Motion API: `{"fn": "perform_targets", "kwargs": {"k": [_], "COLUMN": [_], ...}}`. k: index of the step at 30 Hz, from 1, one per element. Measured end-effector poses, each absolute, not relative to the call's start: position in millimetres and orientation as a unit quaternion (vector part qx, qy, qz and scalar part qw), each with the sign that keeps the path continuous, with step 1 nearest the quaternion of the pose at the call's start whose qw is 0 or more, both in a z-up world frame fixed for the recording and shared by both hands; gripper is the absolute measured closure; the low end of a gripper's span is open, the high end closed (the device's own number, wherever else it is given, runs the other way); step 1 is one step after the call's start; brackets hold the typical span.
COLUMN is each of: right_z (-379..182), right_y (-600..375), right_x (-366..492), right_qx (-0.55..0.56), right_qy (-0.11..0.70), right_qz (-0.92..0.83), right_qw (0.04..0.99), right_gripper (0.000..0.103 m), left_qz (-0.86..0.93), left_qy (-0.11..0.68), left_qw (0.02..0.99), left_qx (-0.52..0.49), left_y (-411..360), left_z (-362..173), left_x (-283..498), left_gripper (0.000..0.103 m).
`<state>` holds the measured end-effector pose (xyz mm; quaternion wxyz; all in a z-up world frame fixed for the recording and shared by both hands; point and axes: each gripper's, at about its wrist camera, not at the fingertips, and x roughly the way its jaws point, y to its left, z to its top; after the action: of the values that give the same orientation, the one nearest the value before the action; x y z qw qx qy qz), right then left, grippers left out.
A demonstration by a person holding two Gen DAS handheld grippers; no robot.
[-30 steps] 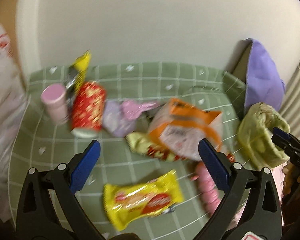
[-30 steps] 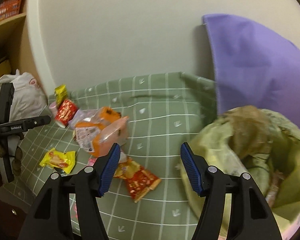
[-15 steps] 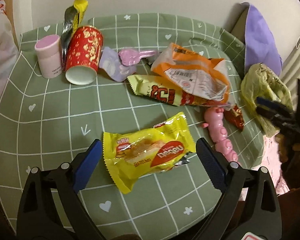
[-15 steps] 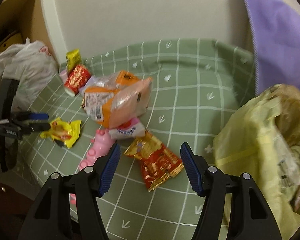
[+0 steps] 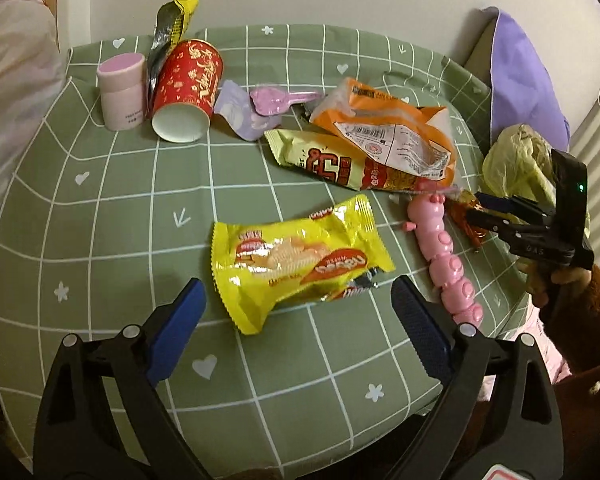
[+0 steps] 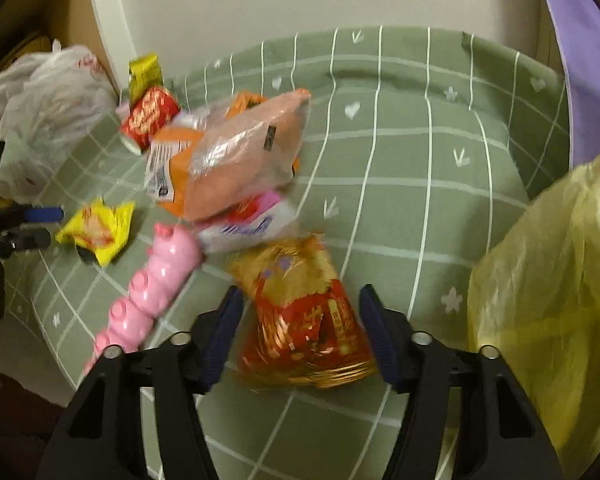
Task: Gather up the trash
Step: 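Move both tools back over the table toward the remaining snack wrappers, then grasp the yellow snack packet with the left tool while the right tool grasps the red wrapper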
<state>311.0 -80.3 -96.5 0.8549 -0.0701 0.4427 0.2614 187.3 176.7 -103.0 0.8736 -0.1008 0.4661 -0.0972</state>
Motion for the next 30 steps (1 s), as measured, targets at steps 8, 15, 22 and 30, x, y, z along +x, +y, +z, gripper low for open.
{"fn": "perform_targets", "kwargs": {"k": [8,15,22,30], "right_z": [-89.8,-72.9,-75.8,-87.9], "right_y": [-86.5,-97.8,-111.5,-79.5], "right_x": [289.8,285.0,281.4,278.6], "right_qx": [-0.055,-0.029,0.001,-0.016], "right_qy": [0.436,0.425,0.428,0.438], "right_qz": [0.266,0.253,0.257,0.283], "right_qw": [0.858,0.869,0.867,0.853], "right_gripper": [0.085,0.094,0.054,0.042], "left_qz": [-0.1,-0.084,-0.053,-0.047], "left_qy": [0.457,0.45,0.487,0.497], "left_qw": [0.879,0.884,0.865,0.857], "left_qx": [-0.094,-0.098,-0.108,-0.122], "left_y": [174.3,175.8,183.8,179.6], "left_z": [-94.6,-98.1,-110.0,-119.9], "left_x": [191.1,203.2,215.6,216.9], "left_gripper": [0.014,0.02,0.025,0.04]}}
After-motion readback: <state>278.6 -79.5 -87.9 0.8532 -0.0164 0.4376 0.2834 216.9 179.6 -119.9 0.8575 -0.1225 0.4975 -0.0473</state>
